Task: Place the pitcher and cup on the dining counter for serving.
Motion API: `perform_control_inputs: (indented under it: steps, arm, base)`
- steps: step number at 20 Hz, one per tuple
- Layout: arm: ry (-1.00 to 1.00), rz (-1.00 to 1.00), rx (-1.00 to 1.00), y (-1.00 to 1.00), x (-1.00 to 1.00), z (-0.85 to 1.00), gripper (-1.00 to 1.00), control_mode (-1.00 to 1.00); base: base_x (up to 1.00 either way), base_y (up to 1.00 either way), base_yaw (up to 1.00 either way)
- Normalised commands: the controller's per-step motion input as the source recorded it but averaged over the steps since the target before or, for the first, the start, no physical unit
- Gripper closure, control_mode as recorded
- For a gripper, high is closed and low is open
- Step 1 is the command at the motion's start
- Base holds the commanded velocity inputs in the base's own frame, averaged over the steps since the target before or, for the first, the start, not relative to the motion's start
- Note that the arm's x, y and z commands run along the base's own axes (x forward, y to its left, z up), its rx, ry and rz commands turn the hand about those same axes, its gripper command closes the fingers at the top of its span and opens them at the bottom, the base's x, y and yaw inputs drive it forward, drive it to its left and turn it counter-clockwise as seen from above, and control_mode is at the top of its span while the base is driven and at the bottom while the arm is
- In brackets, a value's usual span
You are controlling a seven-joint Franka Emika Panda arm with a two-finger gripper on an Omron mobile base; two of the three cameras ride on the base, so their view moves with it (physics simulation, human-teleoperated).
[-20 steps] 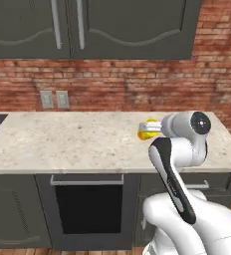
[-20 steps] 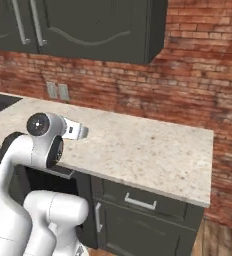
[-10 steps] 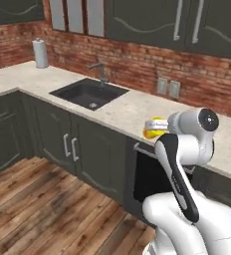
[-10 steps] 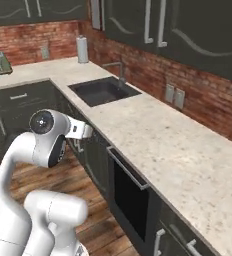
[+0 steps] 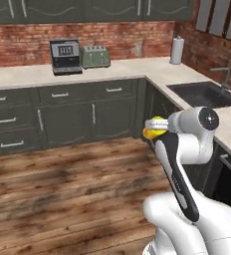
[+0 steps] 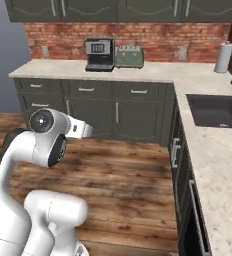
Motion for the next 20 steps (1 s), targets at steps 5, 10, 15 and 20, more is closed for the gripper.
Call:
perform_control_inputs:
  steps: [5, 10, 15, 20]
  arm:
    - [0.00, 0.00, 0.00, 0.00, 0.00, 0.00, 1.00, 1.00]
    - [0.00, 0.00, 0.00, 0.00, 0.00, 0.00, 1.00, 1.00]
    - [0.00, 0.00, 0.00, 0.00, 0.00, 0.00, 1.00, 1.00]
    - [0.00, 0.00, 0.00, 0.00, 0.00, 0.00, 1.00, 1.00]
  base:
    - [0.00, 0.00, 0.97]
    - [0.00, 0.00, 0.93]
    - [0.20, 0.00, 0.82]
    - [0.57, -0.06, 0.40]
